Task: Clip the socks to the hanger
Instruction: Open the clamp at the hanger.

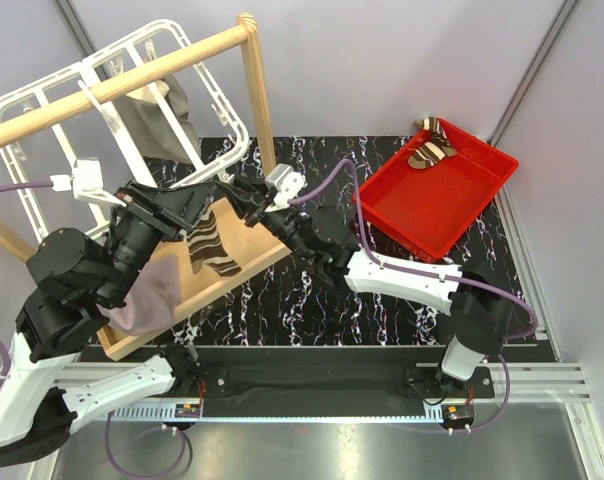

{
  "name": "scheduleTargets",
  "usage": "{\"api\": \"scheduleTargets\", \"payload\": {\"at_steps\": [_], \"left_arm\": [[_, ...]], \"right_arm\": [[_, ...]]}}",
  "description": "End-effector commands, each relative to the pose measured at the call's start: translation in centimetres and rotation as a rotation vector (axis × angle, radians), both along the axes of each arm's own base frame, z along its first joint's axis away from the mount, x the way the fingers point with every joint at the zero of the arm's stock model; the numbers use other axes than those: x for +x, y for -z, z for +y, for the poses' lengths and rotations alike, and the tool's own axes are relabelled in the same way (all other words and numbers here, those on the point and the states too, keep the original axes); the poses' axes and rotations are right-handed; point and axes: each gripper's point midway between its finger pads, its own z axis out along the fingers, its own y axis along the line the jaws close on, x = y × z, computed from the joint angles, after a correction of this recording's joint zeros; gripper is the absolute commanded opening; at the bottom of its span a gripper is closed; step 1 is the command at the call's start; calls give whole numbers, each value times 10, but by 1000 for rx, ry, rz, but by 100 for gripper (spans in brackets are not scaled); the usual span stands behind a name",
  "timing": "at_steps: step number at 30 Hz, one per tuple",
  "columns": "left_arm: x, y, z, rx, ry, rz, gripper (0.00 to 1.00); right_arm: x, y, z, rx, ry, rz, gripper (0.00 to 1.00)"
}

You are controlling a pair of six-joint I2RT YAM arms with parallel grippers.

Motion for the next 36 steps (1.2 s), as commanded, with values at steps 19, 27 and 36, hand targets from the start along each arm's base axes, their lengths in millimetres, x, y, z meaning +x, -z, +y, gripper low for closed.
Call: {"api": "scheduleTargets", "payload": {"at_steps": [19, 27, 36], "left_arm": [[8, 7, -8, 56, -6, 75, 47], [4, 10, -2, 78, -9, 81, 49], [-2, 17, 3, 88, 1, 76, 52]], "right_arm": [[-99, -27, -17, -470, -440, 297, 0], [-101, -26, -17, -504, -479, 409, 0], [-99, -25, -19, -510, -518, 463, 0]]}}
